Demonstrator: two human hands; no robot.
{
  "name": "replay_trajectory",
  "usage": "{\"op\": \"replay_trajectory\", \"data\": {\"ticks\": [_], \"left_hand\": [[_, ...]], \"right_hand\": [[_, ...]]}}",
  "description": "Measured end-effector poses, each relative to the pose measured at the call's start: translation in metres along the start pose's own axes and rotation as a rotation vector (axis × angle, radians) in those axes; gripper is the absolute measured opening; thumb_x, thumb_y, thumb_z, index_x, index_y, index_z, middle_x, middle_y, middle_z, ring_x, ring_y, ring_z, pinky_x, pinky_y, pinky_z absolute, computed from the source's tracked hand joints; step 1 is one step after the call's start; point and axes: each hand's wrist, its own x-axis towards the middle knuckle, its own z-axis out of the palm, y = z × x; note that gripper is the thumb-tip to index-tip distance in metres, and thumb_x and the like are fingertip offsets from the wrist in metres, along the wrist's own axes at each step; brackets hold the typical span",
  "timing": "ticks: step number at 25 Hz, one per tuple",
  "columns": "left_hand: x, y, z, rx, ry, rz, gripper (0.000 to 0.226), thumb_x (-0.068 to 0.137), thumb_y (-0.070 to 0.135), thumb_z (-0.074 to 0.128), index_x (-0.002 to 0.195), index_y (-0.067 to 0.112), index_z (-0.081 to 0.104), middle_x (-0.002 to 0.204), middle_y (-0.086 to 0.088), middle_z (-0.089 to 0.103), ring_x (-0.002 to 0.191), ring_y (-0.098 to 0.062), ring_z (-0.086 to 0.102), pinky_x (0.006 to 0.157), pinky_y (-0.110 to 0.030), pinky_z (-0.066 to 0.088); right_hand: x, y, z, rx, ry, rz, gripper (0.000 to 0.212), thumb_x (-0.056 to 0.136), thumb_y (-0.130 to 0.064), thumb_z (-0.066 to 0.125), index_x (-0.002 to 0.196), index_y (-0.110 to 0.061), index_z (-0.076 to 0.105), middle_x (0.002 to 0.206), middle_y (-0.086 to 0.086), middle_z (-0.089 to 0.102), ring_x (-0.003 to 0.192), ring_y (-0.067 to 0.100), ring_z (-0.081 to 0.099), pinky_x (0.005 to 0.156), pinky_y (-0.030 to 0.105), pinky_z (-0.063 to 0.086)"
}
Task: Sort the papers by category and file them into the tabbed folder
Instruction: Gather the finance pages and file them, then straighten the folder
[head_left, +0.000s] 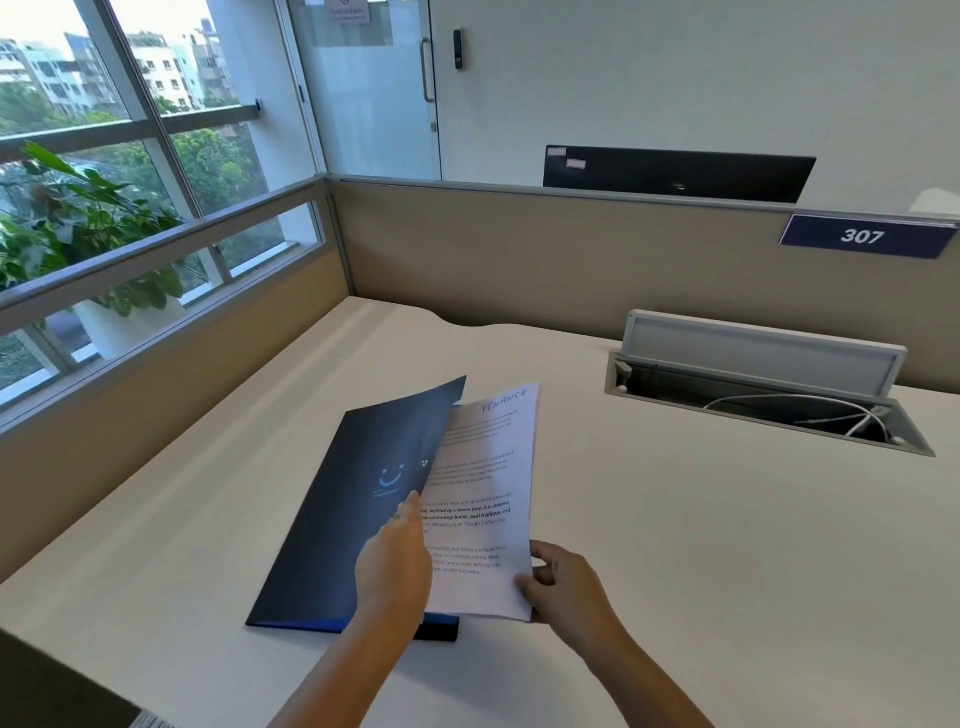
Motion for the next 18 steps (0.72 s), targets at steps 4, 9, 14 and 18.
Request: {"op": "replay_trajectory", "data": {"ticks": [4, 9, 14, 18], "left_hand": [[-0.007, 0.014, 0.008, -0.014, -0.053, 0.033, 0.058, 0.092, 0.02, 0.046, 0.144, 0.021, 0.018, 0.119, -0.001, 0.059, 0.089, -0.014, 0.064, 0.069, -0.019, 0.05], [-0.014, 0.037, 0.013, -0.037, -0.099, 0.06, 0.056, 0.094, 0.019, 0.043, 0.144, 0.021, 0.017, 0.128, -0.004, 0.054, 0.107, -0.016, 0.06, 0.085, -0.025, 0.052], [-0.016, 0.045, 0.014, -0.123, -0.099, 0.067, 0.051, 0.094, 0.015, 0.045, 0.141, 0.021, 0.026, 0.128, -0.004, 0.055, 0.11, -0.016, 0.059, 0.086, -0.024, 0.049], [-0.012, 0.045, 0.025, -0.145, -0.106, 0.054, 0.047, 0.095, 0.015, 0.041, 0.14, 0.022, 0.028, 0.124, -0.004, 0.058, 0.105, -0.015, 0.061, 0.084, -0.023, 0.05]], "right_hand": [[0.013, -0.008, 0.006, -0.017, -0.043, 0.021, 0.036, 0.088, -0.004, 0.05, 0.123, -0.013, 0.053, 0.106, 0.013, 0.069, 0.089, 0.022, 0.069, 0.063, 0.023, 0.058], [0.031, -0.008, 0.022, -0.192, -0.025, 0.028, 0.03, 0.088, -0.011, 0.051, 0.117, -0.01, 0.058, 0.106, 0.009, 0.064, 0.087, 0.023, 0.066, 0.066, 0.03, 0.06], [0.041, -0.007, 0.037, -0.363, -0.05, 0.063, 0.02, 0.083, -0.004, 0.053, 0.099, 0.0, 0.065, 0.09, 0.014, 0.067, 0.068, 0.016, 0.061, 0.067, 0.017, 0.055], [0.044, -0.006, 0.039, -0.475, -0.127, 0.042, 0.015, 0.085, -0.007, 0.054, 0.095, -0.002, 0.064, 0.077, 0.003, 0.061, 0.08, 0.01, 0.051, 0.067, 0.014, 0.044]]}}
